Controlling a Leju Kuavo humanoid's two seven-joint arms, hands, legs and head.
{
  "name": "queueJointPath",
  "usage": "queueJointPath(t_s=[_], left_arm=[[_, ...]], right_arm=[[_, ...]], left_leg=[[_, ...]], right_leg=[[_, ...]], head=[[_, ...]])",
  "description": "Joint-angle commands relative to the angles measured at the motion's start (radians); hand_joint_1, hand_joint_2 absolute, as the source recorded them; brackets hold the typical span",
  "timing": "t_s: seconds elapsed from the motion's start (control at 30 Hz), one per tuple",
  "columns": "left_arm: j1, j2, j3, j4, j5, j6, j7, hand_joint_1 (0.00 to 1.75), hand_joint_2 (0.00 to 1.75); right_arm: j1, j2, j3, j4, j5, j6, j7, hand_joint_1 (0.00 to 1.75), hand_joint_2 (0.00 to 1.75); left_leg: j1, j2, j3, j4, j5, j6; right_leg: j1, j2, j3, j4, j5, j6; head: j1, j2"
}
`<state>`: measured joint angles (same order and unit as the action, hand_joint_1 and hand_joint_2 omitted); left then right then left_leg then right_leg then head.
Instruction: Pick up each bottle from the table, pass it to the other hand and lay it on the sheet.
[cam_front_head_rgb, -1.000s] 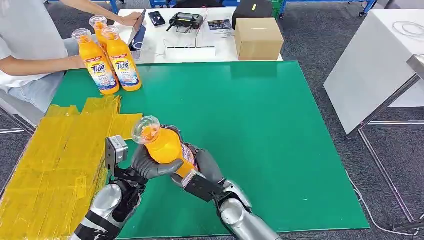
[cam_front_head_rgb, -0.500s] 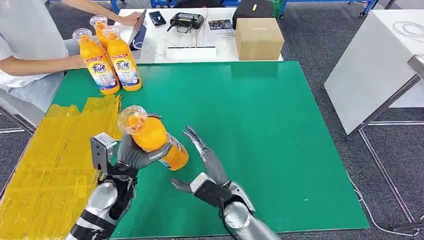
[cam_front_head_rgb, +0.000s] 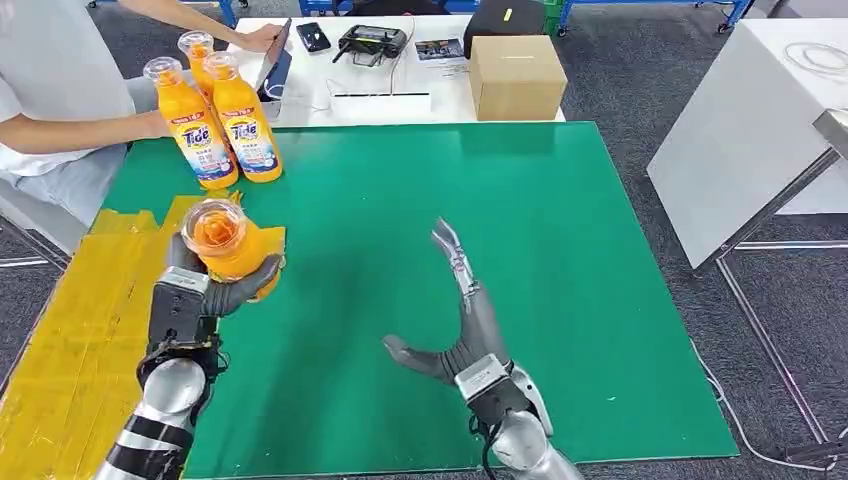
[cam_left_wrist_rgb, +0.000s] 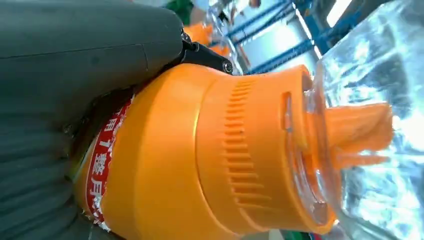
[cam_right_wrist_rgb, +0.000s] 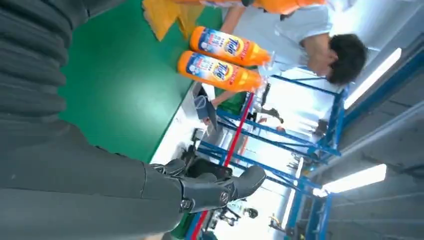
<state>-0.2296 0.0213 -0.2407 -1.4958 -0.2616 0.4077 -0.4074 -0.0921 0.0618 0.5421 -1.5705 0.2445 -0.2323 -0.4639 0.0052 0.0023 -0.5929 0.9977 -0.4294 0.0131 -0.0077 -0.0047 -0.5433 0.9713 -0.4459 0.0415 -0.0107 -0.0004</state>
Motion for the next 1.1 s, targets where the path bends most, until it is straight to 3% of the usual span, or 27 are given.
queueJointPath(t_s=[0.03,0.17,0.37,0.5,0.67,0.8,1.1], left_arm=[[-0.057,0.065,0.061,0.122,-0.536,0.233,0.117,1.75,1.75],[-0.151,0.11,-0.009,0.331,-0.718,0.081,0.211,1.75,1.75],[-0.323,0.111,-0.12,0.719,-1.031,0.155,0.336,1.75,1.75],[-0.4,0.093,-0.148,0.906,-1.104,0.154,0.357,1.75,1.75],[-0.441,0.055,-0.09,1.015,-1.022,0.095,0.316,1.75,1.75],[-0.477,0.073,-0.141,1.107,-1.145,0.144,0.442,1.75,1.75],[-0.491,0.089,-0.147,1.144,-1.186,0.142,0.496,1.75,1.75]], right_arm=[[0.058,-0.074,-0.07,-0.172,-0.104,-0.005,0.005,0.0,1.75],[0.049,-0.087,-0.099,-0.19,-0.166,0.049,0.025,0.0,1.75],[-0.013,-0.062,-0.069,-0.135,-0.162,0.092,0.043,0.0,1.75],[-0.036,-0.059,-0.051,-0.117,-0.163,0.102,0.043,0.0,1.75],[-0.049,-0.054,-0.041,-0.112,-0.162,0.109,0.046,0.0,1.75],[-0.065,-0.057,-0.023,-0.095,-0.156,0.112,0.05,0.0,1.75],[-0.072,-0.06,-0.012,-0.085,-0.156,0.114,0.05,0.0,1.75]], left_leg=[[0.0,-0.002,0.002,0.0,-0.001,0.0],[0.0,-0.002,0.002,-0.001,0.0,0.0],[0.0,-0.003,0.003,-0.001,0.001,0.0],[0.001,-0.002,0.004,-0.001,0.001,-0.001],[0.0,-0.001,0.003,0.0,0.001,-0.001],[0.001,0.0,0.004,0.0,0.0,-0.001],[0.001,0.0,0.002,0.0,0.0,-0.001]], right_leg=[[0.0,-0.002,0.003,-0.001,-0.001,-0.001],[0.0,-0.002,0.002,-0.001,-0.001,0.0],[0.0,-0.003,0.003,-0.001,0.0,-0.001],[0.001,-0.002,0.004,-0.001,0.0,-0.001],[0.0,0.0,0.003,0.0,0.0,0.0],[0.001,0.0,0.004,-0.001,-0.001,-0.001],[0.001,0.001,0.002,0.0,0.0,-0.001]], head=[[0.0,0.0],[0.0,0.0],[0.0,0.0],[0.0,0.0],[0.0,0.0],[0.0,0.0],[0.0,0.0]])
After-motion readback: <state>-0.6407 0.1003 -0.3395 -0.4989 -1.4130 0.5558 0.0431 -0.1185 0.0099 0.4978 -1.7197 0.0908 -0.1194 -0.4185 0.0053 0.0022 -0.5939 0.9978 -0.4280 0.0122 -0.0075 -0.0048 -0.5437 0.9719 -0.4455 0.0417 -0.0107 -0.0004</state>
